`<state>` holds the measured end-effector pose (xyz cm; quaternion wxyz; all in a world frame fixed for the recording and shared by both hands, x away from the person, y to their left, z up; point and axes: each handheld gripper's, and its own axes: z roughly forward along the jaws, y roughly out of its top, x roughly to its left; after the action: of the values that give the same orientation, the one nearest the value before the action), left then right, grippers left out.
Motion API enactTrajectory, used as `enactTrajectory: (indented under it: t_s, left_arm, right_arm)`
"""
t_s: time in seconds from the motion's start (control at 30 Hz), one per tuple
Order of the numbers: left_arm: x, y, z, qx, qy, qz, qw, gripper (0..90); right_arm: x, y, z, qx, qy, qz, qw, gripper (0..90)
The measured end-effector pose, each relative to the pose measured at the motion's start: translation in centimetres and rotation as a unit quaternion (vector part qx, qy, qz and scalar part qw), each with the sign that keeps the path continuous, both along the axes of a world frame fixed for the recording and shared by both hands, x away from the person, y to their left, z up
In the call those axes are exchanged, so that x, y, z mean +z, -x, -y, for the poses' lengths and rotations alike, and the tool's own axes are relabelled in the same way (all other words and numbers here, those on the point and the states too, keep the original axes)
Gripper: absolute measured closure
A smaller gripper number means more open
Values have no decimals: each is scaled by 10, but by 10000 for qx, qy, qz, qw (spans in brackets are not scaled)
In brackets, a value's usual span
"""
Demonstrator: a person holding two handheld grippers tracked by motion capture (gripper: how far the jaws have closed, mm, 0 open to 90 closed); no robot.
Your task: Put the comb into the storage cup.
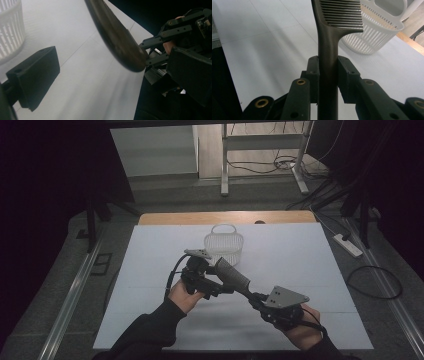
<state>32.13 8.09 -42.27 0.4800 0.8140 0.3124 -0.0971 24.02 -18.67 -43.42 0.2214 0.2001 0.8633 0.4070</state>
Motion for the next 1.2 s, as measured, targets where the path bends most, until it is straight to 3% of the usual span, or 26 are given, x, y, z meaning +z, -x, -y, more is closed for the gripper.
enactTrajectory:
  t_s: [0.23, 0.43, 0.77, 0.87, 1.1, 1.2]
  left_arm:
    - [1, 0, -1, -15, -40, -120, 9999, 34]
    - [2, -2, -6, -108, 342, -438, 9984, 344]
    - [-1, -2, -5, -315, 438, -713, 9960, 665]
    - [-3, -3, -5, -393, 512, -820, 9945, 710]
    - [-10, -8, -8, -556, 869, -1292, 9862, 814]
    - [-15, -10, -9, -563, 954, -1406, 9839, 828]
  right_arm:
    - [-1, 1, -1, 12, 40, 57, 10000, 726]
    - [-2, 2, -2, -23, 106, 126, 9999, 726]
    - [-3, 2, -2, -23, 137, 172, 9998, 726]
    - [-3, 2, -3, -19, 146, 173, 9997, 726]
    - [-6, 2, -4, -9, 249, 229, 9994, 723]
    - [-7, 1, -5, -3, 313, 254, 9992, 721]
